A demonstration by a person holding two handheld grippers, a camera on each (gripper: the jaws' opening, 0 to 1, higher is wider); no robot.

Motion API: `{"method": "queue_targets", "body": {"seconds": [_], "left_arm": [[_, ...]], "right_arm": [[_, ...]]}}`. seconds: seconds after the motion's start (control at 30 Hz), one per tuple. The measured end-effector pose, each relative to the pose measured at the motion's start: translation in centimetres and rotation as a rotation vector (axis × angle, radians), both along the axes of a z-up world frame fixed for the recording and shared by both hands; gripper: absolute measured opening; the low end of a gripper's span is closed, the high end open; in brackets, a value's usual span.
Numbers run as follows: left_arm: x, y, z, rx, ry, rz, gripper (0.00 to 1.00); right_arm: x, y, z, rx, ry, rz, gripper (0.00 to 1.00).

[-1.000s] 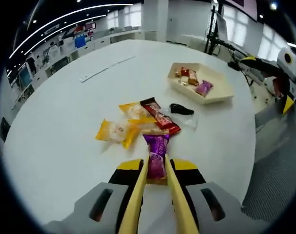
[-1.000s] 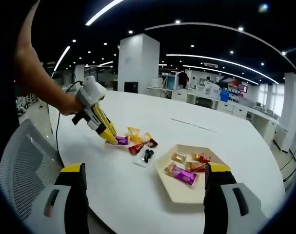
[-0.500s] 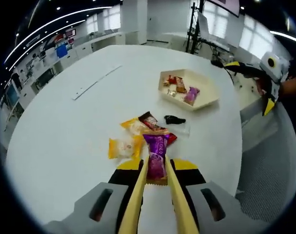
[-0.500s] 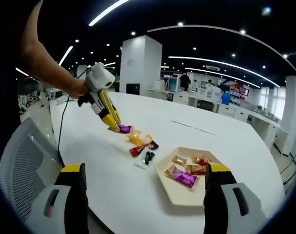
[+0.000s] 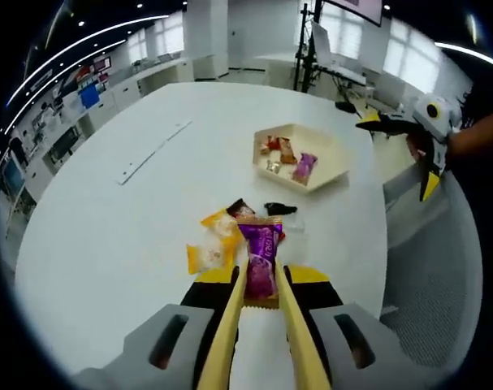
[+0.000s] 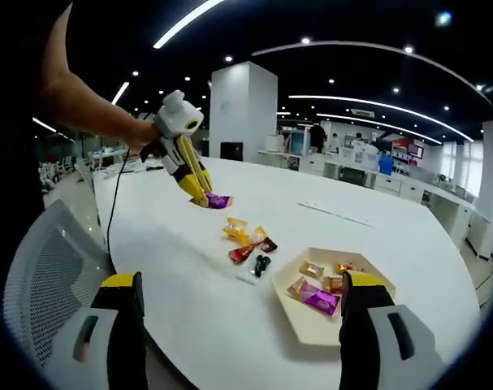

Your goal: Place the target food into the container with the food tongs after gripping and lifting it, then release it inside without dropping or visibly crushing the food.

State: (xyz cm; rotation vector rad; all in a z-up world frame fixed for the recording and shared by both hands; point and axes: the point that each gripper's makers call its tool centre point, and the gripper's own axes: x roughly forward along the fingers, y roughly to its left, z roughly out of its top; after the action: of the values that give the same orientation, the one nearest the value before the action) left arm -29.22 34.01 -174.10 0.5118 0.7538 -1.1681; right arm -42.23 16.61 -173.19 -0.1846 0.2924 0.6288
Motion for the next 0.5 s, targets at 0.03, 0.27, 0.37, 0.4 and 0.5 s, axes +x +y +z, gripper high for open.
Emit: {"method": "queue_targets", "body": {"seconds": [0.03,0.27,0.37,0.4,0.5], "left_arm": [[0.0,-0.1,0.1,0.000,0.001,-0.004,0.18],[-0.1,-1.7,0.9,-0.001,0.001,-0.036,0.18],[0.0,-2.7,1.2,-0.001,-0.006,-0.058,0.18],[-0.1,-3.0,1.4,-0.001,-0.004,-0.065,0.18],[-0.1,-4.0,1.6,-0.001,-0.012,-0.082,0.18]], "right_arm": [[0.1,0.0,-0.1,0.001,0.001,0.001,1.00],[0.0,-0.1,0.0,0.000,0.001,0.000,1.00],[-0.1,0.1,0.0,-0.001,-0.004,0.009,1.00],[-0.1,0.2,-0.1,-0.011,-0.003,0.011,1.00],[-0.3,0.5,-0.4,-0.024,0.003,0.025,0.98]]}}
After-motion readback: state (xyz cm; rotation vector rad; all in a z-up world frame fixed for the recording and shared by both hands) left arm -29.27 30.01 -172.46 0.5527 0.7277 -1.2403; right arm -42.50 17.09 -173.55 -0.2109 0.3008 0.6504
